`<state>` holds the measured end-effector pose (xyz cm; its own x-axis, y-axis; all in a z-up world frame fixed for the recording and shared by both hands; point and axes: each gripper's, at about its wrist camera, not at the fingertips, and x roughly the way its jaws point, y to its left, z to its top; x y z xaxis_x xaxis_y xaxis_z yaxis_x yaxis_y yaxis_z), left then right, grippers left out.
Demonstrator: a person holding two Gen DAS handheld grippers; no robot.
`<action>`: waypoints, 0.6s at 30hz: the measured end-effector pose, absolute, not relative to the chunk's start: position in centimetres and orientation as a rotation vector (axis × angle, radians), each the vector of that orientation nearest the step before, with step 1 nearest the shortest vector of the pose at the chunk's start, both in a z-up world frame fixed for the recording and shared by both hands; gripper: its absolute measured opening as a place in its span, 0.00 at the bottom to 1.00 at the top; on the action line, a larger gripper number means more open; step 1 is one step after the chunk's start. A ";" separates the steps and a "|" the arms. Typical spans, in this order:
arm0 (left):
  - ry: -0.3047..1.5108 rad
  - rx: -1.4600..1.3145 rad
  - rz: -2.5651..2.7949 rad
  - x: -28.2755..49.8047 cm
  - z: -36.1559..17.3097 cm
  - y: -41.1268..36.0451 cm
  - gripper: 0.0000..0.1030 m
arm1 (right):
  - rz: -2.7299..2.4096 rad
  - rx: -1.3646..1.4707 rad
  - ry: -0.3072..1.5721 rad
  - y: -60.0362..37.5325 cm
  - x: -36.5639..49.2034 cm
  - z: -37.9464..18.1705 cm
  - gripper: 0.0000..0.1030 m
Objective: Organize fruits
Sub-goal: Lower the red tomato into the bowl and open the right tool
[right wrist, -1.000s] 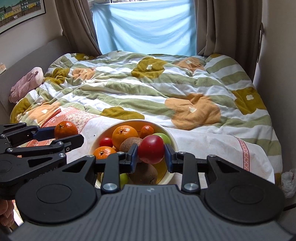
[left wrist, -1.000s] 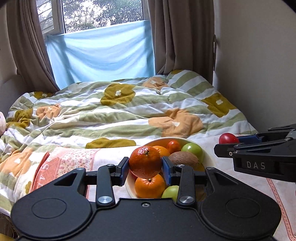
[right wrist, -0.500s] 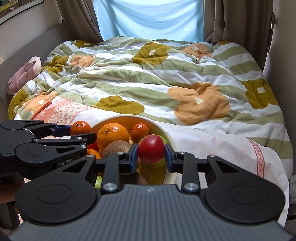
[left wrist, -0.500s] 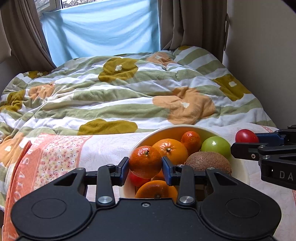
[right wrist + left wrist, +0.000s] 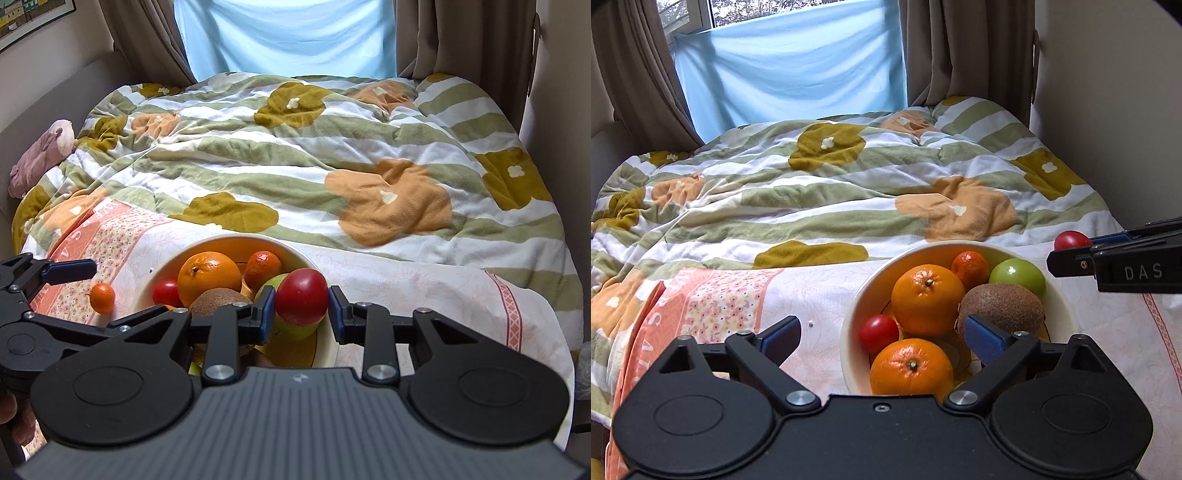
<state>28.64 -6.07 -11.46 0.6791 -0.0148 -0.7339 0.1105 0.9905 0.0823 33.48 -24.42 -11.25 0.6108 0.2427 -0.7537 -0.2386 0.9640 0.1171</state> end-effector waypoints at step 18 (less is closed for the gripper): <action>0.837 0.082 0.055 25.6 -12.1 -1.6 0.94 | 0.320 0.006 0.889 -25.0 31.9 -13.9 0.44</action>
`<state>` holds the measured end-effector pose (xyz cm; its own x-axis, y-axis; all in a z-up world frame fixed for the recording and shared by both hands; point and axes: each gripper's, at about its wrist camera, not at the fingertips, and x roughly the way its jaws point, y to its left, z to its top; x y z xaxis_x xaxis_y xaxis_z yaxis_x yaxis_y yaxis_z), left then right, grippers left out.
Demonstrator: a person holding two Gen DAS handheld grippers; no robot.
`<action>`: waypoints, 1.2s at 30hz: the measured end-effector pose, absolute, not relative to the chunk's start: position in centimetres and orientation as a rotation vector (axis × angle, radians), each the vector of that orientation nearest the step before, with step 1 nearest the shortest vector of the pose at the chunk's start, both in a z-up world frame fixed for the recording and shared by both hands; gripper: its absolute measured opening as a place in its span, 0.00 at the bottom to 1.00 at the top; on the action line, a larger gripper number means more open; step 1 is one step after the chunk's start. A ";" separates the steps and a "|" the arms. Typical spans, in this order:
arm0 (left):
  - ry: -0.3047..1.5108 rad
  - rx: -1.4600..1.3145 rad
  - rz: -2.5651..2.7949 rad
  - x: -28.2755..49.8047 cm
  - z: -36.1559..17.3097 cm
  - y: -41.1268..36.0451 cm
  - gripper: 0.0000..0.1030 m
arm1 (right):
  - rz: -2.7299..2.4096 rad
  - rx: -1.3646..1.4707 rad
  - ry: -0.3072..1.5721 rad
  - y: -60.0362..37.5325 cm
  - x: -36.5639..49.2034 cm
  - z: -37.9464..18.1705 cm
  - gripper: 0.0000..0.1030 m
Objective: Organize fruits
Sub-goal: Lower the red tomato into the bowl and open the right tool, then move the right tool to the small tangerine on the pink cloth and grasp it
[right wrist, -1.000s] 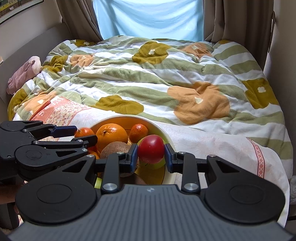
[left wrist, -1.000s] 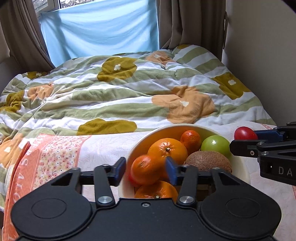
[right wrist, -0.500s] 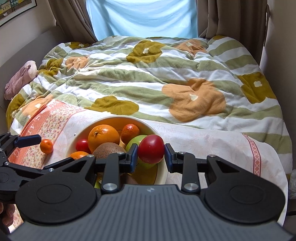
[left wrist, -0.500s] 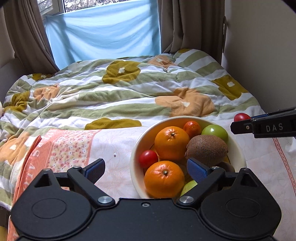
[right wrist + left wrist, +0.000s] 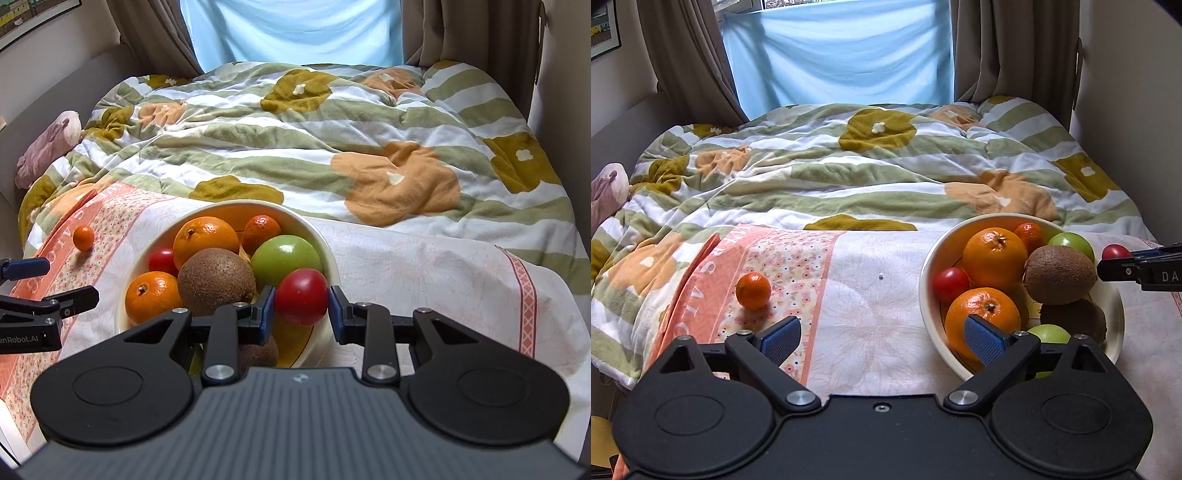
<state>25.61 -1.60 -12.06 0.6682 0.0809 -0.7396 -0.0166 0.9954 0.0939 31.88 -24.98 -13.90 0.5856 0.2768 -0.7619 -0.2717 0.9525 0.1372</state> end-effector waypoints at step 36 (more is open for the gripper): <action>0.652 0.005 0.230 16.3 -4.8 3.9 0.95 | 0.432 -0.020 0.699 -20.0 24.2 -4.7 1.00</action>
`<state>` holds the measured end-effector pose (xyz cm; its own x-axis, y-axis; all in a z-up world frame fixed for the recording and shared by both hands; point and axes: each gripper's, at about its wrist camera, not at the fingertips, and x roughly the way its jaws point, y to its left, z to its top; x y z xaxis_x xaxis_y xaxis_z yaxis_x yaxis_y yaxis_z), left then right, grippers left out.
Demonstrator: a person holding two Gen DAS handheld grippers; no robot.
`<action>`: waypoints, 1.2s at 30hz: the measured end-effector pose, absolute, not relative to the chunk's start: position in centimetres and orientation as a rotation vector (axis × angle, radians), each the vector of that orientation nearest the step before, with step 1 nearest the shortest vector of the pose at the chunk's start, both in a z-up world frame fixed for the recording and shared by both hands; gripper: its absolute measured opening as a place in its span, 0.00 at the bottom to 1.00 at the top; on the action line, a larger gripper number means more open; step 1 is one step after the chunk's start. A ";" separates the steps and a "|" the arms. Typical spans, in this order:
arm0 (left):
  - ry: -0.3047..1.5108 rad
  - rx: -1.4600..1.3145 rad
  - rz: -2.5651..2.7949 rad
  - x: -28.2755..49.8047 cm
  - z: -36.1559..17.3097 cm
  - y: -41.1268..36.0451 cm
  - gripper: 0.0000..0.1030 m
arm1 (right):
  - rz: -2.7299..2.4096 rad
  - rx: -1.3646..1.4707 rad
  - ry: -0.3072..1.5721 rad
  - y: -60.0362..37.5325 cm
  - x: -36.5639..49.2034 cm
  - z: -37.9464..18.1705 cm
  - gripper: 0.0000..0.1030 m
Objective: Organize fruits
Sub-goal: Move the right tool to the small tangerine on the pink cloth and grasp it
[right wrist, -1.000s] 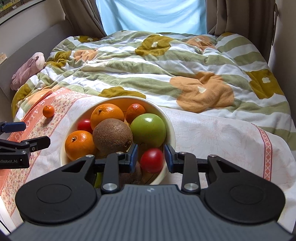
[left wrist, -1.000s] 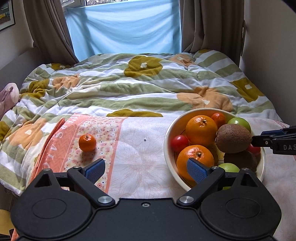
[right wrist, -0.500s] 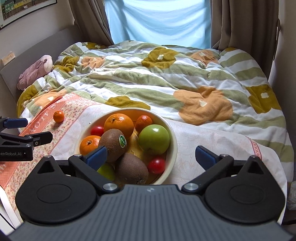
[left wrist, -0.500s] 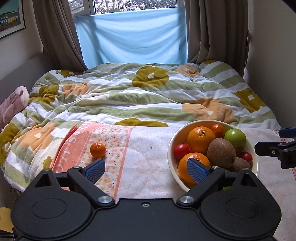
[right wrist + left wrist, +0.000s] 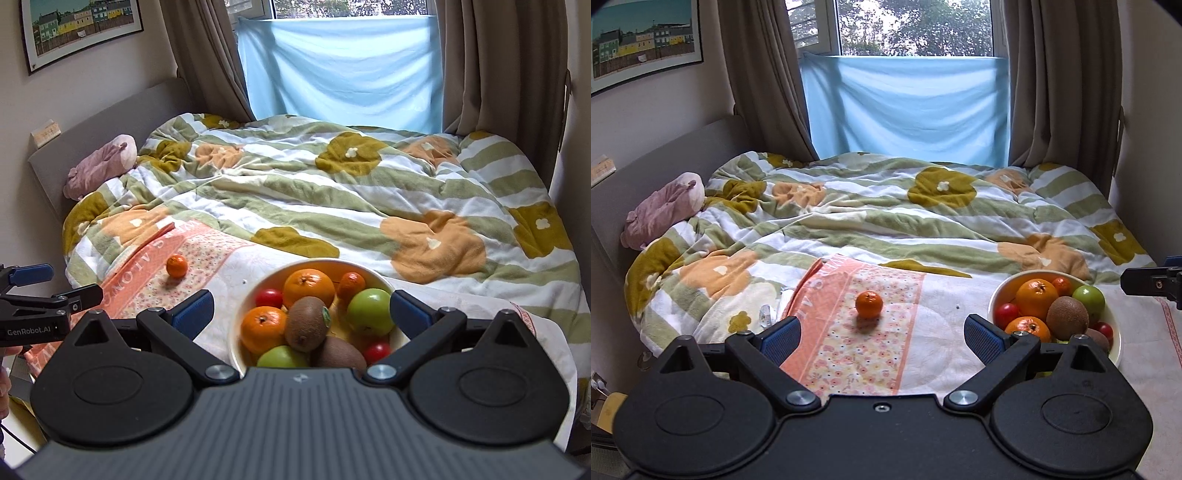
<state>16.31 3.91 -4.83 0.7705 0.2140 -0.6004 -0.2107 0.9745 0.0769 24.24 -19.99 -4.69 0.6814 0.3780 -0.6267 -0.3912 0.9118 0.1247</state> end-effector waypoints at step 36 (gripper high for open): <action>0.739 -0.005 0.028 17.1 -12.4 17.0 0.95 | 0.505 -0.143 0.846 7.9 35.8 -20.1 0.74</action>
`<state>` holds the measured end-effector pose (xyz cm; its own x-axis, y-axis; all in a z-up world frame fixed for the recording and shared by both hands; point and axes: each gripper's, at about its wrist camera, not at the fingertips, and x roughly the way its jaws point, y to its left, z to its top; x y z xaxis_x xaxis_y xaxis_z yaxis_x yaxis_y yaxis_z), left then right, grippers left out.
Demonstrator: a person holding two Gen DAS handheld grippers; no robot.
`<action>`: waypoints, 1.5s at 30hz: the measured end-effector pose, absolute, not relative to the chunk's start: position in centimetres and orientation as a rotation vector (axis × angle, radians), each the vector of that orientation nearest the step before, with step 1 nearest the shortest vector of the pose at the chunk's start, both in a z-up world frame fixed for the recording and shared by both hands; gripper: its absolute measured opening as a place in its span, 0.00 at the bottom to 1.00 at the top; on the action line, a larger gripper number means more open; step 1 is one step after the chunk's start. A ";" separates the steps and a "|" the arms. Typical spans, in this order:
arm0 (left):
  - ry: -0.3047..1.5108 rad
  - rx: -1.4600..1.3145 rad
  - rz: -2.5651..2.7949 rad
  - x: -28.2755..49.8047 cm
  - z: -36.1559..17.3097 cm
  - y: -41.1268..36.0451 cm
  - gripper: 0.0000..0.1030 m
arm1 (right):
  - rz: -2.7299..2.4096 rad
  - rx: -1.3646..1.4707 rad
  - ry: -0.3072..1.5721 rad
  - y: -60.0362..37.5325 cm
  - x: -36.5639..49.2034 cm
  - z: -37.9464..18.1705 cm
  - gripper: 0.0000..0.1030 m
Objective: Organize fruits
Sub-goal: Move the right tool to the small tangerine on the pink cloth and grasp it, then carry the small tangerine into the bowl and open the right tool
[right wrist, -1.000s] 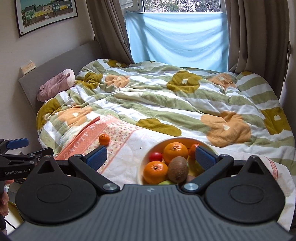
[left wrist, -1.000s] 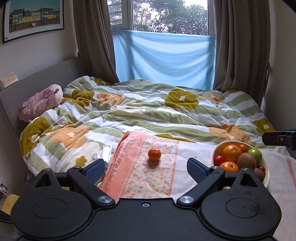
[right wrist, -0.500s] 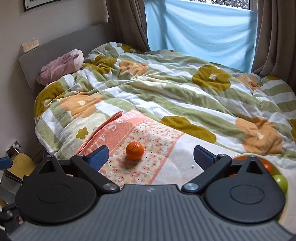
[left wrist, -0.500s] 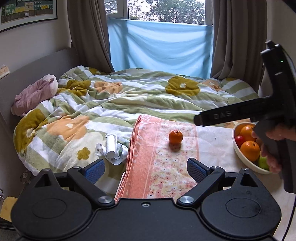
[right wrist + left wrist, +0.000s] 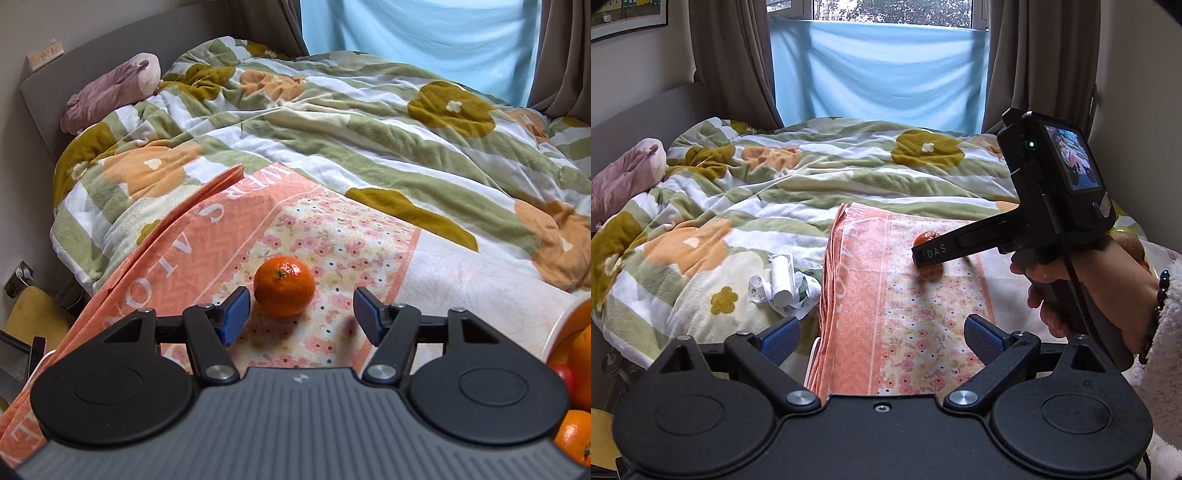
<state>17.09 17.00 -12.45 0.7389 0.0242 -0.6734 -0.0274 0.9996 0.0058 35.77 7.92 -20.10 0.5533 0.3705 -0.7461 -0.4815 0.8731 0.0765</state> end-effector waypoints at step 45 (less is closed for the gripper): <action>0.624 0.073 -0.050 19.9 -4.8 1.2 0.95 | 0.340 -0.053 0.751 -17.6 29.4 -7.9 0.50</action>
